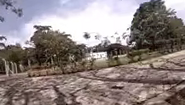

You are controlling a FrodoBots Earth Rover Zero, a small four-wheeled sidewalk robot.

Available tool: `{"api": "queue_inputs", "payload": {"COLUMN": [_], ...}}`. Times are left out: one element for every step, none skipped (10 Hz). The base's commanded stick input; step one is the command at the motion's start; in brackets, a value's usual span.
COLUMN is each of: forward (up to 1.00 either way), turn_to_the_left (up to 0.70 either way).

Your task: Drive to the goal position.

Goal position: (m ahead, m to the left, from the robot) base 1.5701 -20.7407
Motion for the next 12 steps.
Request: {"api": "queue_inputs", "payload": {"forward": [0.70,0.70,0.70,0.70,0.70,0.70,0.70,0.70,0.70,0.70,0.70,0.70], "turn_to_the_left": [0.00,0.00,0.00,0.00,0.00,0.00,0.00,0.00,0.00,0.00,0.00,0.00]}}
